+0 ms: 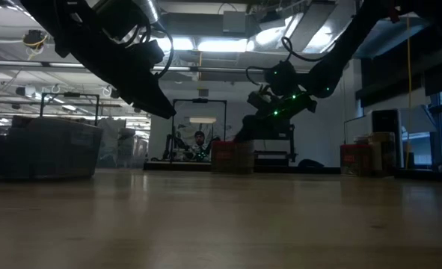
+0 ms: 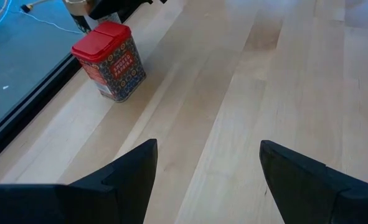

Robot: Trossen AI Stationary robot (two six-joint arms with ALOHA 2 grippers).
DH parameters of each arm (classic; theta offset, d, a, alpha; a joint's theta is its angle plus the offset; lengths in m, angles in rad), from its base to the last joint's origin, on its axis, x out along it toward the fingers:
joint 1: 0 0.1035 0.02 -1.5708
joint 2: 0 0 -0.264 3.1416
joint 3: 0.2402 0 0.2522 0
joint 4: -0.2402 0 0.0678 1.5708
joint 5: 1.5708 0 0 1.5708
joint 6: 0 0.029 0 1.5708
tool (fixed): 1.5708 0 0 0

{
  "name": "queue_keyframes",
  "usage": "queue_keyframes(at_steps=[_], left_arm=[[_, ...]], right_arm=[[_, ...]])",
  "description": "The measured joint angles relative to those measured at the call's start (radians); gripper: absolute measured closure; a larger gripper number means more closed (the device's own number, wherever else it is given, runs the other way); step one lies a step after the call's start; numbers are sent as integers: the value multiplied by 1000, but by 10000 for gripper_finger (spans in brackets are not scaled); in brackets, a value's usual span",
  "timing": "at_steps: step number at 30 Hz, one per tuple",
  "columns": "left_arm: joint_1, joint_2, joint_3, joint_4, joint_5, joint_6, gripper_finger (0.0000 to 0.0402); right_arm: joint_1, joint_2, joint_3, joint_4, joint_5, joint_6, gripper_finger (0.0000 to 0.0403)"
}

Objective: Sort spices by type
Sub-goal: Put the top left brown spice bottle into the black bin

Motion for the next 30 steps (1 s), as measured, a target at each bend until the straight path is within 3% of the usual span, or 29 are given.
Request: queue_keyframes(at_steps=[9,19,26,30], left_arm=[[0,0,0,0,0,15,137],[0,0,0,-2,0,15,137],[-9,0,0,-20,0,-2,137],[-20,0,0,-17,0,-11,137]], right_arm=[[0,-4,0,-7,-1,0,121],[50,-127,0,-192,4,-29,122],[166,-254,0,-419,2,-26,122],[257,-275,0,-464,-58,0,122]])
